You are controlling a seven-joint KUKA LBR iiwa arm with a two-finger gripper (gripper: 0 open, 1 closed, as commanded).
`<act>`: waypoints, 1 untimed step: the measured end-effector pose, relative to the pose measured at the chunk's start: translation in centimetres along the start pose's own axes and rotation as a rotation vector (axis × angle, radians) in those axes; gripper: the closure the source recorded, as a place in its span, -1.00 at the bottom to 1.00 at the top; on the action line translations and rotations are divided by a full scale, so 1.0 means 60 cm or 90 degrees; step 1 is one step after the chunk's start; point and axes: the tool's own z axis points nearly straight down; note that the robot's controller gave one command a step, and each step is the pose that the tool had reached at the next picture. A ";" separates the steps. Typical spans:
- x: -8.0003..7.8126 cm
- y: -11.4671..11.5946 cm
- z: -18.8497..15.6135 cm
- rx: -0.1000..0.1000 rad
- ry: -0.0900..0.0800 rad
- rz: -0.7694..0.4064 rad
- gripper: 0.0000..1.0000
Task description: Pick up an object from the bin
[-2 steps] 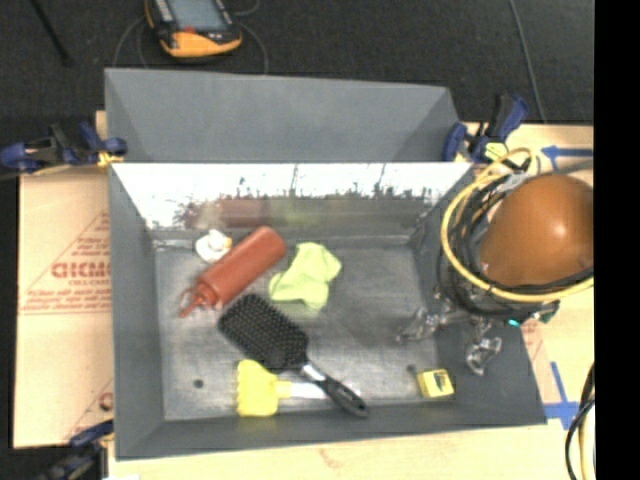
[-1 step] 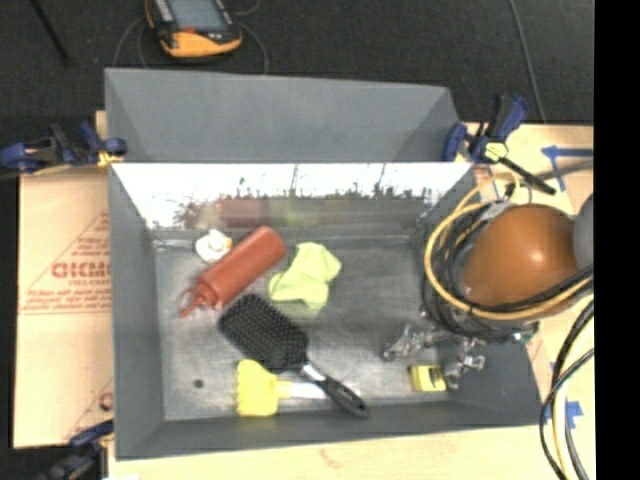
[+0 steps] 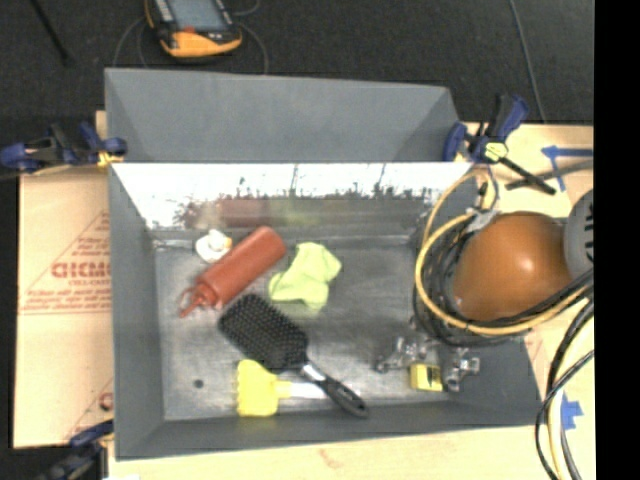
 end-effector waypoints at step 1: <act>-0.019 0.008 0.001 0.000 0.000 -0.143 -1.00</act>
Offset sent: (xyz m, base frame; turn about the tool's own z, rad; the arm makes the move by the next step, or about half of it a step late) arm -0.0132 -0.0332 -0.0037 -0.2191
